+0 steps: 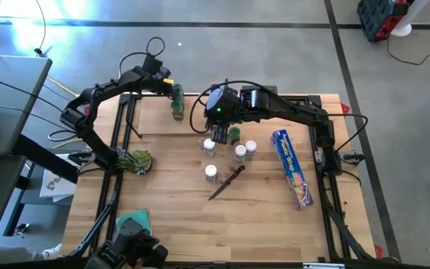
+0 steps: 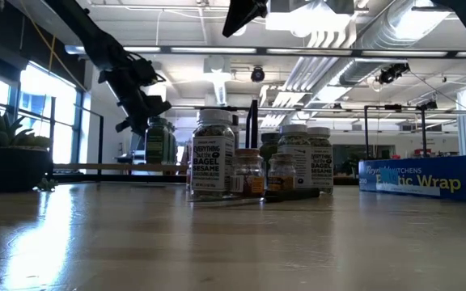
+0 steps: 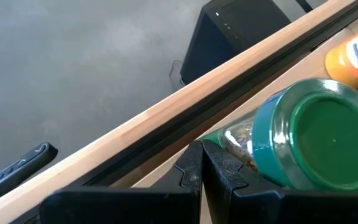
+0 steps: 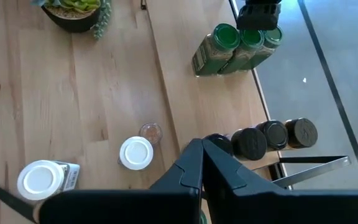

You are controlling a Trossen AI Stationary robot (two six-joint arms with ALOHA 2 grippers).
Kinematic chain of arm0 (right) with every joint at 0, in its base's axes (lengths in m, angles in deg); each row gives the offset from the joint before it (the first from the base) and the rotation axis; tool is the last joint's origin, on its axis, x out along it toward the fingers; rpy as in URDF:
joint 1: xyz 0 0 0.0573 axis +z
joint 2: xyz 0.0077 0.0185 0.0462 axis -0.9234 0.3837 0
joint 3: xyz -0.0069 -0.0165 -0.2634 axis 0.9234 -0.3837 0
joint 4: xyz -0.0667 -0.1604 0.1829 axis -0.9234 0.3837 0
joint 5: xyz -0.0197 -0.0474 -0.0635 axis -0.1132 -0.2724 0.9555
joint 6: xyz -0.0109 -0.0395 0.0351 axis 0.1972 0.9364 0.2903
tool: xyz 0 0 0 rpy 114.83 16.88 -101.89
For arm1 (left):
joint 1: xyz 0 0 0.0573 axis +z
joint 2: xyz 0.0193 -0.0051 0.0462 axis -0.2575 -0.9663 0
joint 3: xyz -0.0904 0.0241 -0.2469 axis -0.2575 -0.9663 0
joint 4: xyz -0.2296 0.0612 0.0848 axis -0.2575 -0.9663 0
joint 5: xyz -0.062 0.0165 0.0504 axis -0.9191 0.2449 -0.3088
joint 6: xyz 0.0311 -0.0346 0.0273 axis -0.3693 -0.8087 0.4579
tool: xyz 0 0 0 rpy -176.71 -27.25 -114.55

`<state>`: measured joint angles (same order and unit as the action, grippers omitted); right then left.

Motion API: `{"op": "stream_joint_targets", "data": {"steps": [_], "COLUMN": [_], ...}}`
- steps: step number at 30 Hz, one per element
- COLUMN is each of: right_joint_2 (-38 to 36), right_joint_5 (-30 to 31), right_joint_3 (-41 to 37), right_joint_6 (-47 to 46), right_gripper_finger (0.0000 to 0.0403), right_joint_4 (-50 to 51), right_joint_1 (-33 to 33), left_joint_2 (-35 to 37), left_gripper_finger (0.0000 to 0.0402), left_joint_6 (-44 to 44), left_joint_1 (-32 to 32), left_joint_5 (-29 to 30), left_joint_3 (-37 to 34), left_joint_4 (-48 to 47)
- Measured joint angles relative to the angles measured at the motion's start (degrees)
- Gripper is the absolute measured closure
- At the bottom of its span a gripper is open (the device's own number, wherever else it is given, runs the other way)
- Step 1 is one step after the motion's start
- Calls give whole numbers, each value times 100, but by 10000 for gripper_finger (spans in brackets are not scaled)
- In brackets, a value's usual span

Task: Shelf spices
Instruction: Adjust the black and green lid seasoning bottles on the shelf

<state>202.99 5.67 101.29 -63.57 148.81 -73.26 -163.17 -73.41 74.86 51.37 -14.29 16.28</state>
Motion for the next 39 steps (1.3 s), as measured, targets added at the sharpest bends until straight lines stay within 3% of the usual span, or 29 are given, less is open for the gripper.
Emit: {"op": "stream_joint_targets", "data": {"steps": [30,39], "right_joint_2": [0,0], "right_joint_5": [-2,-3], "right_joint_3": [0,0], "right_joint_6": [9,17], "right_gripper_finger": [403,403], "right_joint_4": [0,-2], "right_joint_1": [0,-7], "left_joint_2": [7,9], "left_gripper_finger": [401,401], "left_joint_6": [-51,-99], "left_joint_1": [133,107], "left_joint_5": [-26,-344], "left_joint_3": [0,0], "left_joint_4": [609,112]}}
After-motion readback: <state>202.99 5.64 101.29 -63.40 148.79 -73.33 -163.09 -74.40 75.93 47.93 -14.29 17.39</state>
